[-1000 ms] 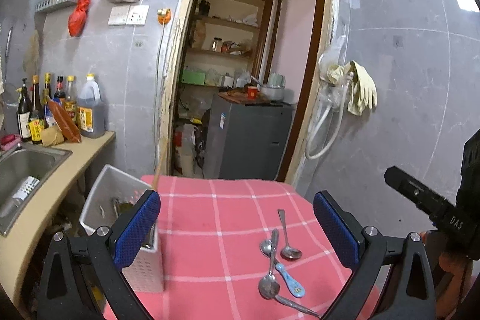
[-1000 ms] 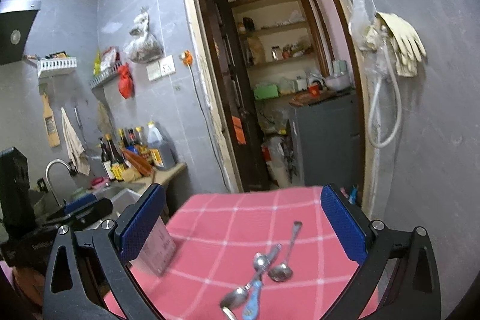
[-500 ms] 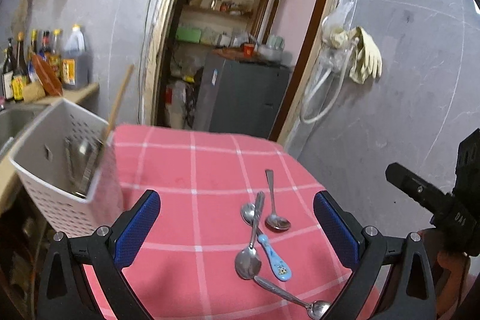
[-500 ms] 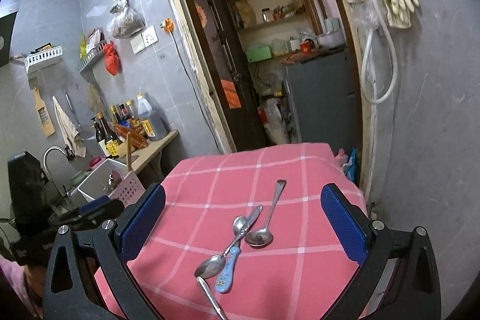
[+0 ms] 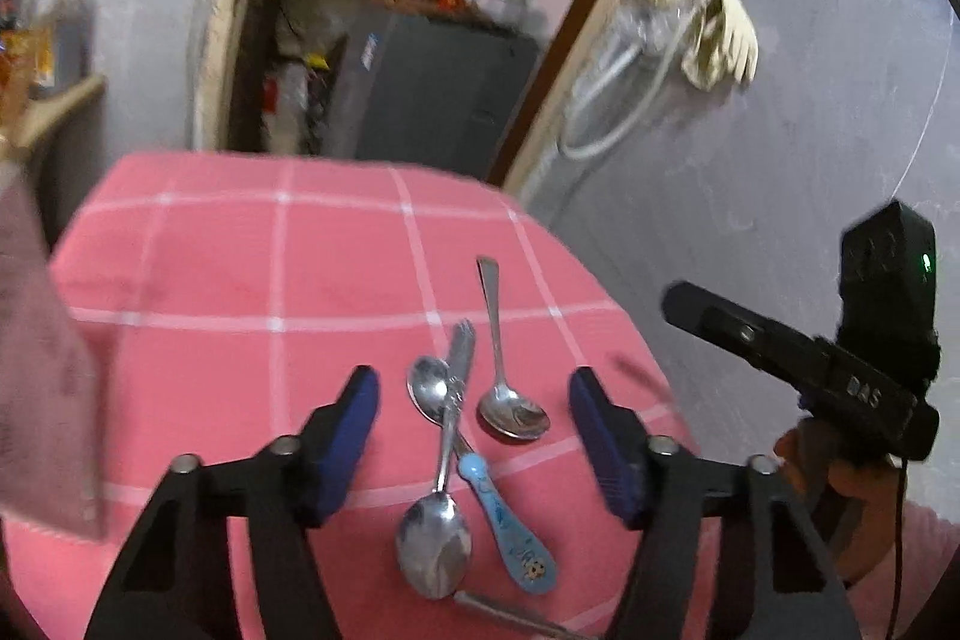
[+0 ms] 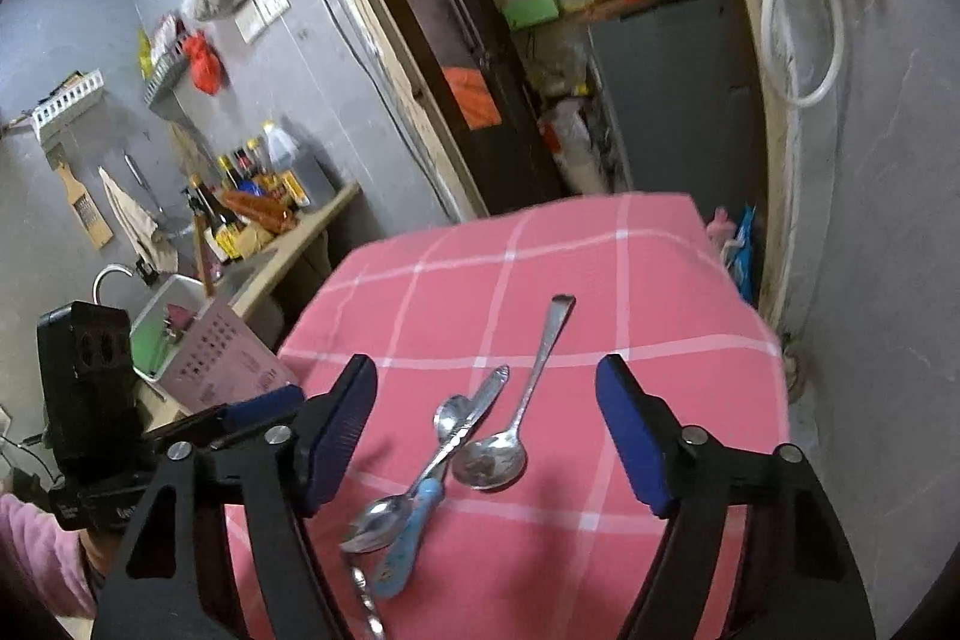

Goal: Organize utensils
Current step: 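Move both open tools back over the remaining spoons on the tablecloth, then grasp a metal spoon with the right tool while the left grasps another spoon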

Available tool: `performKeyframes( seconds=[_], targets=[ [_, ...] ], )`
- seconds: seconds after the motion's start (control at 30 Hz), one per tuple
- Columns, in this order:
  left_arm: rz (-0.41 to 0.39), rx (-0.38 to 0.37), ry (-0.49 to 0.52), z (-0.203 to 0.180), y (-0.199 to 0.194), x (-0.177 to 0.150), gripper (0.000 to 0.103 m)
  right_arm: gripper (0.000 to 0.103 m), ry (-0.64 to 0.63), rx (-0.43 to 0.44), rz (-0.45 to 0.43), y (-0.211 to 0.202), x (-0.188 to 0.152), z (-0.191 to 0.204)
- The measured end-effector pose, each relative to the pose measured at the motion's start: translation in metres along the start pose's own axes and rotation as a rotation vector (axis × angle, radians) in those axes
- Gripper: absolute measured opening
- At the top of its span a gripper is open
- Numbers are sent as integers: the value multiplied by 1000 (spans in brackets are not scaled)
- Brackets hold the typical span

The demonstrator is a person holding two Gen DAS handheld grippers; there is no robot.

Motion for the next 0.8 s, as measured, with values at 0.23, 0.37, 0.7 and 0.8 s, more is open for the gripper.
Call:
performKeyframes(
  seconds=[0.23,0.37,0.7,0.8],
  targets=[
    [121,-40,9,3,52,1,38,43,53,15,120,55,-6,-24],
    [189,-39,19,2,77,5,33,35,78,18,162,77,-12,-33],
    [310,-7,102,-11,108,12,20,30,62,18,245,118,-14,-37],
    [315,-14,110,-9,113,15,16,30,66,20,271,129,-13,-38]
  ],
)
Point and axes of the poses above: each gripper's, at about its wrist camera, not at the fingertips, and y roughly the way its jaws point, z to its left, x to its top, the point moved 2 cm from there along y, roughly the way its jaws point, and after that the axes turned 4 degrees about -z, right-handed, at the moved point
